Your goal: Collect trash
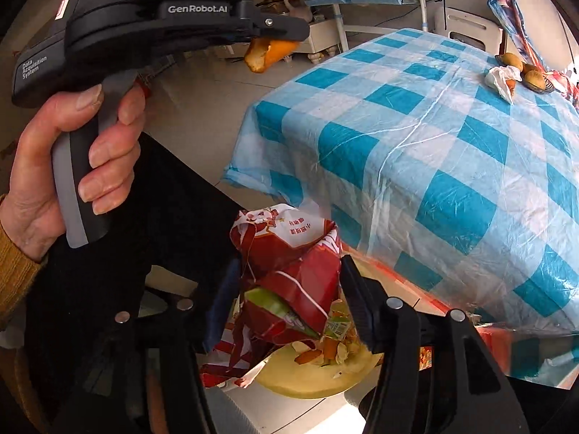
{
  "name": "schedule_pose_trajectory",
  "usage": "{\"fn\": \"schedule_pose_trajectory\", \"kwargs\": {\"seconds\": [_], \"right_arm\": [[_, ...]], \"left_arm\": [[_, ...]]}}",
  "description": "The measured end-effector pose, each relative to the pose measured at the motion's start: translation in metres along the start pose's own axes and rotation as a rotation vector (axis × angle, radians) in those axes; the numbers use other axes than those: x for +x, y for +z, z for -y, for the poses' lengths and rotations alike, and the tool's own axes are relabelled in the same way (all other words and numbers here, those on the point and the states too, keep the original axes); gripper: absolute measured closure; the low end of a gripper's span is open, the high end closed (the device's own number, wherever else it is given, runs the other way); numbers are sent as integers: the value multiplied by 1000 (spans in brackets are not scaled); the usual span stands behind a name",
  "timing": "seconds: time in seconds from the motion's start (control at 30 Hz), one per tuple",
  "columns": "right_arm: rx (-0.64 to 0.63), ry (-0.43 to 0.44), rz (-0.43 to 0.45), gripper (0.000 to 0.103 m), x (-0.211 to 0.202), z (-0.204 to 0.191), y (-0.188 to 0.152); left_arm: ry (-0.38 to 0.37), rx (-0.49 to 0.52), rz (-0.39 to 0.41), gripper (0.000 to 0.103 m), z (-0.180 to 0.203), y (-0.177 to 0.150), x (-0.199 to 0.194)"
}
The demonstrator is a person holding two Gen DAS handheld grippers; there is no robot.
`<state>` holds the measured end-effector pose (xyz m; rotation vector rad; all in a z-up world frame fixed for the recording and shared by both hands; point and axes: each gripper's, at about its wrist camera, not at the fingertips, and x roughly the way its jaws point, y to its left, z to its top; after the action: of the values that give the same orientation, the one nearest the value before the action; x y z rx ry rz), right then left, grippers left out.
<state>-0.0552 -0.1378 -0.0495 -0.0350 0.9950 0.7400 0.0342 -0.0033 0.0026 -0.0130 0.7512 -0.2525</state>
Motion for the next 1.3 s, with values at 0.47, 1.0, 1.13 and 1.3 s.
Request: {"fn": "schedule_pose_trajectory", "kwargs": {"seconds": [0.47,1.0,1.13,1.3], "right_arm": [[330,-192,458,24,-80,62,-9],[302,-318,456,16,-79,60,-12],[302,-319,453,16,-78,60,-12],[301,-318,452,16,-78,60,-12]], "left_arm": [[-102,115,-315,64,47,-99,17],[170,-191,66,7,-18,-47,-30],[181,-212,47,7,-22,-50,-25],[197,-174,52,7,-13,-51,-23]]}}
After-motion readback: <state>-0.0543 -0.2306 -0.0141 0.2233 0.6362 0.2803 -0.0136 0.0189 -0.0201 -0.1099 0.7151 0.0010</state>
